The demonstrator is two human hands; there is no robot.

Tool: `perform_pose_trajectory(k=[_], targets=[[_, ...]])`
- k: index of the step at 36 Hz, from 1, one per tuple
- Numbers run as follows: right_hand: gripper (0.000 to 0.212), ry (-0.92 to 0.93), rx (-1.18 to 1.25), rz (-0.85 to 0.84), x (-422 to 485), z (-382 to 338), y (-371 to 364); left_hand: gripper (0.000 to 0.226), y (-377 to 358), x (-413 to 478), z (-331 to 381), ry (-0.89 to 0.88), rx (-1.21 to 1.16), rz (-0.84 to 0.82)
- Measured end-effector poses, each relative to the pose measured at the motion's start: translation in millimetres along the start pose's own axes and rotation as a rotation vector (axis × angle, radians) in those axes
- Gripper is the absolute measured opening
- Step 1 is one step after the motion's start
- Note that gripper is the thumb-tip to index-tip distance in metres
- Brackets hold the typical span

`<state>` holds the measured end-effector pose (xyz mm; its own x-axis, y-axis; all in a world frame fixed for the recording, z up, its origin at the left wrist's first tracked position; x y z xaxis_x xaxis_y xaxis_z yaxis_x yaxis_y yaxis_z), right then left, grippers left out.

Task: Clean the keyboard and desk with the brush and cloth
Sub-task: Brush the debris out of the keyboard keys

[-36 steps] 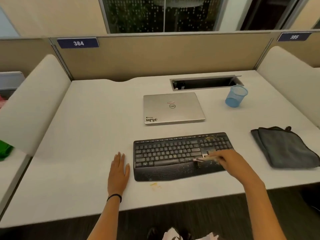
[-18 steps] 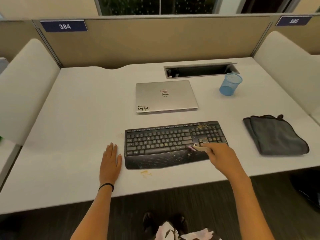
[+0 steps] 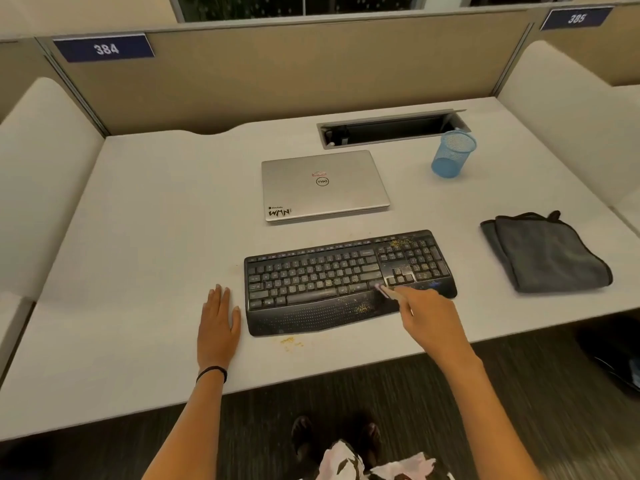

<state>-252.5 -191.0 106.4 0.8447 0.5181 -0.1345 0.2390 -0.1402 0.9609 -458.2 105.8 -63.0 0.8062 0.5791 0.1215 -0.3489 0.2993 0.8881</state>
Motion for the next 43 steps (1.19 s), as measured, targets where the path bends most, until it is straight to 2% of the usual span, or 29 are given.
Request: perform_pose_trajectory(k=[4, 6, 8, 13, 20, 26, 32, 37, 43], targets=[[0.042, 0.082, -0.031, -0.089, -4, -7, -8, 0.055, 1, 0, 0, 0.0, -0.007, 0.0], [0.034, 0.098, 0.02, -0.092, -5, -8, -6, 0.055, 1, 0, 1, 0.001, -0.01, 0.001], [0.027, 0.075, 0.072, -0.06, -4, -7, -1, 0.055, 1, 0, 2, 0.003, -0.014, 0.004], [0.026, 0.008, 0.096, 0.044, -2, -2, 5, 0.055, 3, 0, 3, 0.009, -0.025, 0.022], [0.028, 0.049, -0.005, -0.115, -5, -6, -2, 0.054, 2, 1, 2, 0.007, -0.015, 0.025], [0.028, -0.014, 0.06, -0.054, -2, -4, 0, 0.055, 2, 1, 2, 0.009, -0.008, 0.027], [0.027, -0.009, 0.135, -0.126, -4, -5, 0, 0.055, 1, 1, 1, 0.013, -0.005, 0.02], [0.025, -0.093, 0.127, -0.023, -3, 1, 2, 0.056, 1, 1, 0, 0.006, -0.002, 0.022], [0.027, -0.058, 0.101, -0.096, -7, -5, -6, 0.056, 1, 1, 0, 0.007, 0.0, 0.03]])
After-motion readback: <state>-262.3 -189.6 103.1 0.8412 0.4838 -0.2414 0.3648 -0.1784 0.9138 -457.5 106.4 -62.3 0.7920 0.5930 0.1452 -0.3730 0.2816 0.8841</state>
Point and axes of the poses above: each hand's wrist, its own x-axis towards the middle knuckle, its own y-axis out of the back of the hand, z = x × y, the point moved 3 cm from there along x, towards the middle knuckle, and after that the axes turned 14 degrees about -y, right-handed, at the moved point
